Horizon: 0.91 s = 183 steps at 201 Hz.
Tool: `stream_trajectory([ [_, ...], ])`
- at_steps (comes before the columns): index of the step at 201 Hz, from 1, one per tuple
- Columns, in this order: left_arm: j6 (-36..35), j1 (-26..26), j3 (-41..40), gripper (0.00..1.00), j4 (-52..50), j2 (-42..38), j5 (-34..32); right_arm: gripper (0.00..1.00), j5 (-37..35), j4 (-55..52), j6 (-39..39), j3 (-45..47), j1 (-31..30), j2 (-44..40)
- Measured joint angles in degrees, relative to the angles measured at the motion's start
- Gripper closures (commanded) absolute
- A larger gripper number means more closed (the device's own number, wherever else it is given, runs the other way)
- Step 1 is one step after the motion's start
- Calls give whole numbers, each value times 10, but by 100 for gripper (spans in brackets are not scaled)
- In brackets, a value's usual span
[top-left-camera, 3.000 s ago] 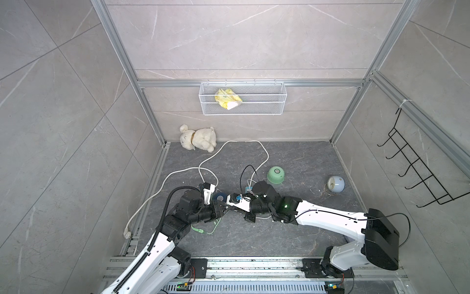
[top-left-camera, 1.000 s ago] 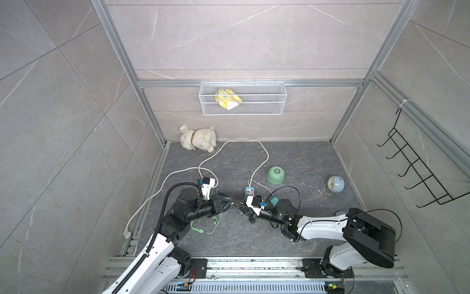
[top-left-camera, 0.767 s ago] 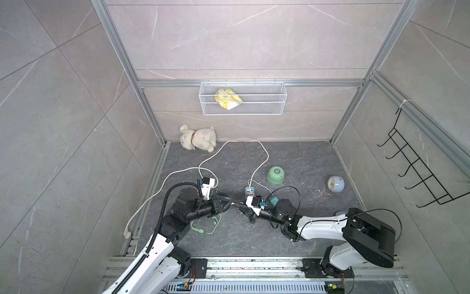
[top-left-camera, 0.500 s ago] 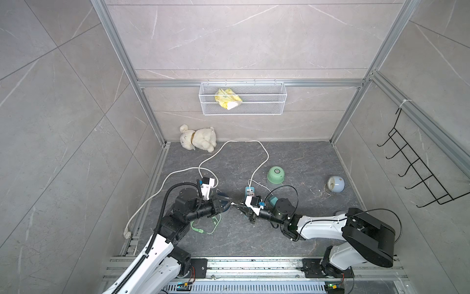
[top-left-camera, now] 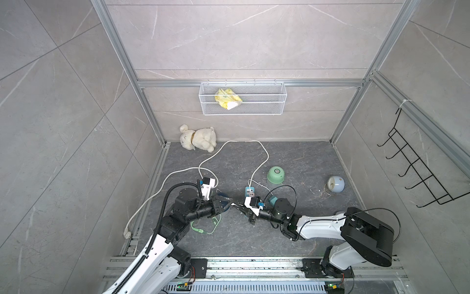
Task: Charge the cordless meat grinders
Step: Pick up the charging cable from the center of the board.
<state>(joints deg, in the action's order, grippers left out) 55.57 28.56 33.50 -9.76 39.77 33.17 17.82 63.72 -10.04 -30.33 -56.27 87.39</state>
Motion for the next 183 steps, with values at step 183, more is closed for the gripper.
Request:
stream_trajectory([
  [183, 0, 0, 0, 100, -5, 3, -1, 82, 7, 0, 7, -1, 0, 0],
])
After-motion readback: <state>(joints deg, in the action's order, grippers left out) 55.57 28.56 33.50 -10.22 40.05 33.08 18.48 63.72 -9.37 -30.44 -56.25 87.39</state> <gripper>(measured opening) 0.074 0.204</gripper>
